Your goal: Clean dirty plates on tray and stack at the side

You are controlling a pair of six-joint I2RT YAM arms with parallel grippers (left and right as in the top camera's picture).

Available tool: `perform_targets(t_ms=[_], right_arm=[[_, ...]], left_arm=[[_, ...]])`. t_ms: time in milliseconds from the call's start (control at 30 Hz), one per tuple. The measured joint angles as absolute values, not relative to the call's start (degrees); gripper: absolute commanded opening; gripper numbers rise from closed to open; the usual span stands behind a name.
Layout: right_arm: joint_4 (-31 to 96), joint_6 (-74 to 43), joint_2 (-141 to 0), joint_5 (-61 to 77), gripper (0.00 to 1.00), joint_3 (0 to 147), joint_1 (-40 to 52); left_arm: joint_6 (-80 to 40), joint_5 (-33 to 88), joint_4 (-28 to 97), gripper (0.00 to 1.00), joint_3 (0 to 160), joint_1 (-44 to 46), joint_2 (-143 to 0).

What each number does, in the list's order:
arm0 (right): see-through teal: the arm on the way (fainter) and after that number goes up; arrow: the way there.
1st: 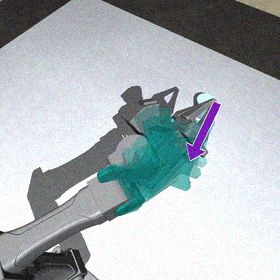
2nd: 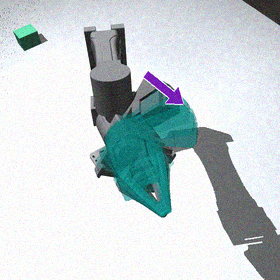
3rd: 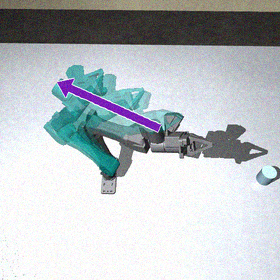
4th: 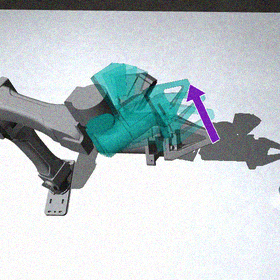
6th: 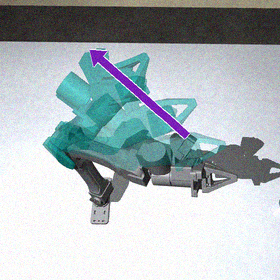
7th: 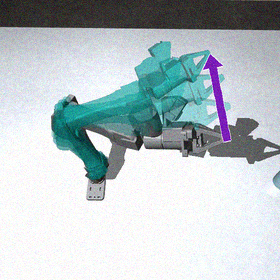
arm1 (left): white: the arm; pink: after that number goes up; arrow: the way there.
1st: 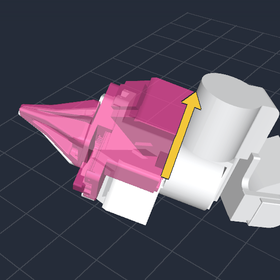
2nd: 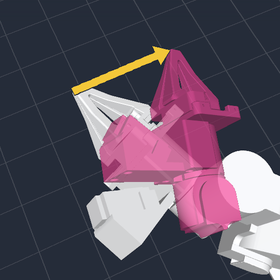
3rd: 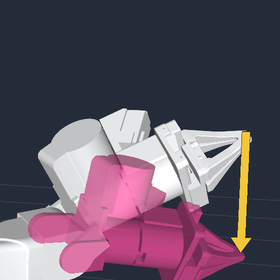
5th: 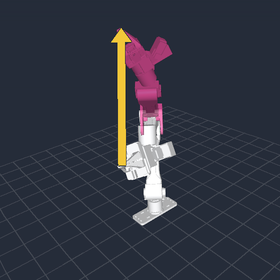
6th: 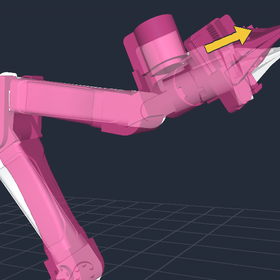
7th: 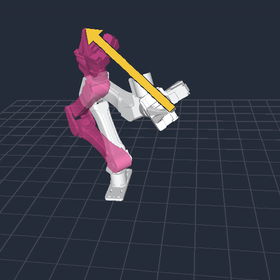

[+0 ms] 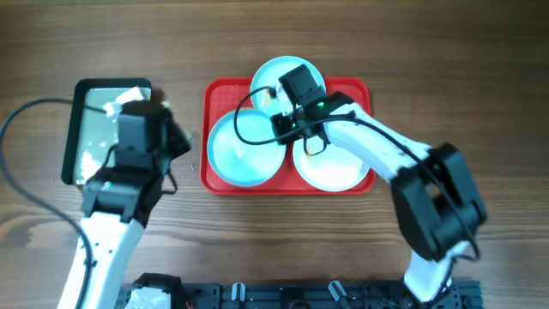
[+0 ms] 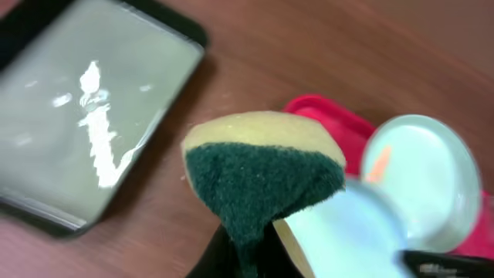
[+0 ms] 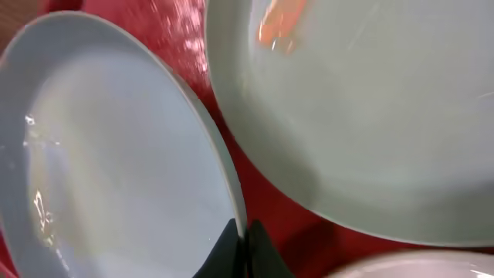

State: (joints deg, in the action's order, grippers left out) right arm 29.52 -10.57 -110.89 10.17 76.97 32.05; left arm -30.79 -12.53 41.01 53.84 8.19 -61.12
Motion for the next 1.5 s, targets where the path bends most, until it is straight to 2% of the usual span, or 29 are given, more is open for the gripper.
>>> perform_targets(t_ms=[167, 467, 867, 1167, 1367, 1433, 1500], right_arm=[[29.1, -4.2, -102.4, 3.6, 0.05, 77.0, 32.1], [26.4, 12.1, -98.9, -10.9, 0.04, 77.0, 33.1], [14.6, 40.5, -98.9, -38.3, 0.04, 77.0, 50.1], [7.4, 57.6, -98.9, -46.1, 0.04, 77.0, 55.5], [3.8, 61.9, -98.7, -51.2, 0.04, 77.0, 56.6], [5.2, 58.2, -98.7, -51.5, 0.04, 77.0, 56.5], [13.8, 50.7, -98.3, -45.8, 0.04, 77.2, 55.5]], left_arm=[[-31.0, -12.5, 45.5, 0.04, 53.8, 4.8, -60.8], [-31.5, -12.1, 45.9, 0.04, 53.8, 4.1, -60.8], [-31.7, -11.9, 46.3, 0.04, 53.8, 4.1, -60.8], [-31.9, -11.9, 46.6, 0.04, 53.8, 4.1, -60.8], [-31.9, -11.9, 46.7, 0.04, 53.8, 4.1, -60.8], [-31.9, -11.9, 46.7, 0.04, 53.8, 4.1, -60.8], [-31.9, -11.9, 46.7, 0.04, 53.8, 4.1, -60.8]])
